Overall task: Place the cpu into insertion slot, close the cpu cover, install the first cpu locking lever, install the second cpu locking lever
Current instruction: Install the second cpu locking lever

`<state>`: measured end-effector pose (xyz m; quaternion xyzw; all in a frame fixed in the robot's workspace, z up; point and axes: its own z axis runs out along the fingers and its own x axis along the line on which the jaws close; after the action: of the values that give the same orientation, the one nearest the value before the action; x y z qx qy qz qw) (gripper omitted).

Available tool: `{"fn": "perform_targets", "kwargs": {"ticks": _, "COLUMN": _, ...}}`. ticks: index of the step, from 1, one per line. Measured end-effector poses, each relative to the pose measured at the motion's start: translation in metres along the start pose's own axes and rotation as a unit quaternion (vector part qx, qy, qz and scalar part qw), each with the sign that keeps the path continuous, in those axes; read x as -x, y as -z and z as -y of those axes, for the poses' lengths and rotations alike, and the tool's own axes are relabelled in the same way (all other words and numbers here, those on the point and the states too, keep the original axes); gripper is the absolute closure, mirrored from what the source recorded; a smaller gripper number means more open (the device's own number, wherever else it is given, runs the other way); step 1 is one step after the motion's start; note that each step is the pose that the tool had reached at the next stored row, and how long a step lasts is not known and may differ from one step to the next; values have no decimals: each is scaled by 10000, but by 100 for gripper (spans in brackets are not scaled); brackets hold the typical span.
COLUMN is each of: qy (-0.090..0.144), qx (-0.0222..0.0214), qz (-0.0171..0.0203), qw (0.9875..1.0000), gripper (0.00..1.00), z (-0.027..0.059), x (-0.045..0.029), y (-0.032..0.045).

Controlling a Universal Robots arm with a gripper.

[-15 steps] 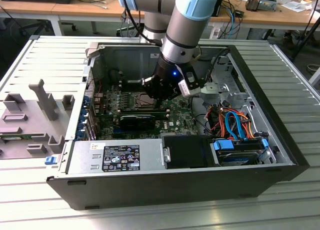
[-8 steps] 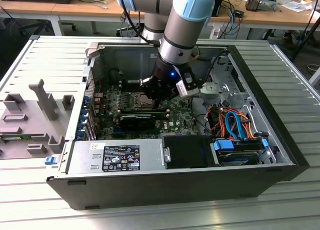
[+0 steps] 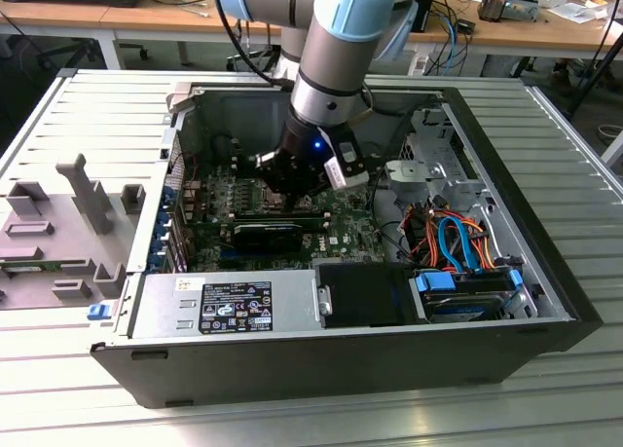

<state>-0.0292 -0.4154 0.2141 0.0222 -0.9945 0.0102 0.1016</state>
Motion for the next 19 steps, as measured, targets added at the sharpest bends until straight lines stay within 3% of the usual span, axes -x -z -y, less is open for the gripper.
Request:
{"fn": "perform_targets", "kwargs": {"ticks": 11, "qy": 1, "qx": 2, "qz": 2, "qw": 10000, "gripper": 89, "z": -11, "x": -253, "y": -107}}
{"fn": "perform_targets", "kwargs": {"ticks": 19, "qy": 23, "qx": -3, "qz": 3, "qw": 10000, "gripper": 89, "z": -34, "x": -358, "y": -146}}
